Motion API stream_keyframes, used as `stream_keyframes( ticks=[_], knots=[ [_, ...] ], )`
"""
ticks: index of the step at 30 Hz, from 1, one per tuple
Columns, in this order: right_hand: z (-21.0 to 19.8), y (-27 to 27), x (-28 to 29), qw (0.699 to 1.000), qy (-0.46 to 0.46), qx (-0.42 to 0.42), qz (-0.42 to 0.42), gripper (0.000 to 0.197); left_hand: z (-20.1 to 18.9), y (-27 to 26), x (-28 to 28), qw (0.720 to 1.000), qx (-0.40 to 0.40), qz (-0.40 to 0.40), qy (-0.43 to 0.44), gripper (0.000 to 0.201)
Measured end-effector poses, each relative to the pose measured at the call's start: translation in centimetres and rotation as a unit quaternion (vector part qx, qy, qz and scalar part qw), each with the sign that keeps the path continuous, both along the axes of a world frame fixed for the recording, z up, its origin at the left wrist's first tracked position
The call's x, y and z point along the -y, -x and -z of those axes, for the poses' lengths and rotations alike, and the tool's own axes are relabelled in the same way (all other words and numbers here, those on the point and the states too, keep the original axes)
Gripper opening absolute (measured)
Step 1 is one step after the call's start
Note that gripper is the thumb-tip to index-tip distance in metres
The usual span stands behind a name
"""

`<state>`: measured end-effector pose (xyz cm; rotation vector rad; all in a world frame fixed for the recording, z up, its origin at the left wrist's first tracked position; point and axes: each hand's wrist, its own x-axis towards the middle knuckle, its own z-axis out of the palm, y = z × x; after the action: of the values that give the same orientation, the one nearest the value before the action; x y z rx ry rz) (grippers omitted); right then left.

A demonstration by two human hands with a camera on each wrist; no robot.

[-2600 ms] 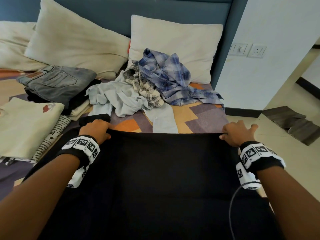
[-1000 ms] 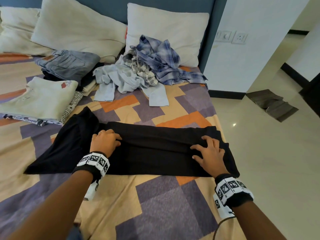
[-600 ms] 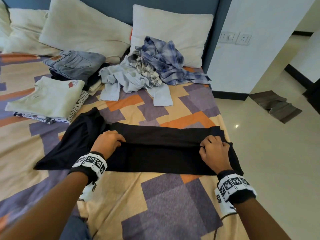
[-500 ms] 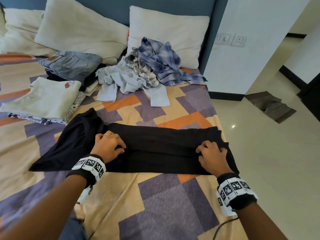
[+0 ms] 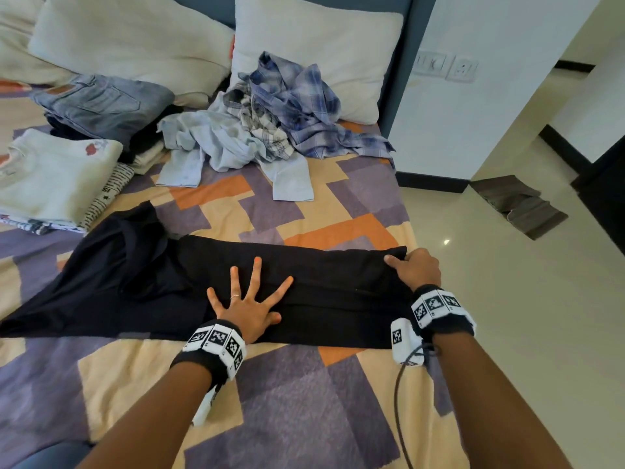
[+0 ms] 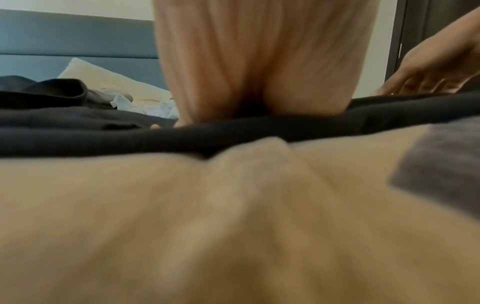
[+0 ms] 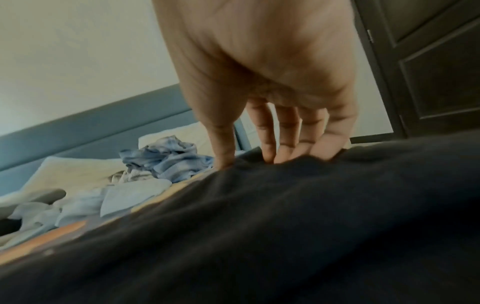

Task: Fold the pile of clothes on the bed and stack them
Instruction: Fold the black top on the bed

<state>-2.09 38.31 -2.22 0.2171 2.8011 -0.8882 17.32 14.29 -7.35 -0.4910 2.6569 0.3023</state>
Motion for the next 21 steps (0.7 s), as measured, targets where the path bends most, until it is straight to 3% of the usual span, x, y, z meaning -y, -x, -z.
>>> stream_keyframes(
  ticks=[3,6,8,13,18,21],
  knots=[
    [0.4,1.6,0.4,0.995,0.055,-0.007,0.079,0.038,-0.1,0.3,-0.3,1.0,0.002,-0.01,0.012,0.076],
    [0.5,2.3,-1.2,0.968,0.148,-0.048,0.197,0.025,0.0,0.4,-0.5,1.0,0.011,-0.009,0.017,0.077],
    [0.6,1.8,-1.8,0.96,0.165,-0.052,0.222,0.02,-0.1,0.3,-0.4,1.0,0.023,-0.011,0.016,0.076],
    [0.4,0.7,-1.9,0.975,0.147,-0.073,0.152,0.014,-0.3,0.2,-0.4,0.999,0.031,-0.004,0.016,0.072],
    [1.8,-3.7,-1.9,0.998,0.015,-0.061,-0.007,0.045,-0.4,0.0,-0.9,0.999,0.022,0.007,0.048,0.073],
    [2.9,-6.3,-2.3,0.998,-0.057,0.0,0.031,0.06,-0.5,-0.5,-1.8,0.995,-0.01,0.036,0.097,0.079]
  ],
)
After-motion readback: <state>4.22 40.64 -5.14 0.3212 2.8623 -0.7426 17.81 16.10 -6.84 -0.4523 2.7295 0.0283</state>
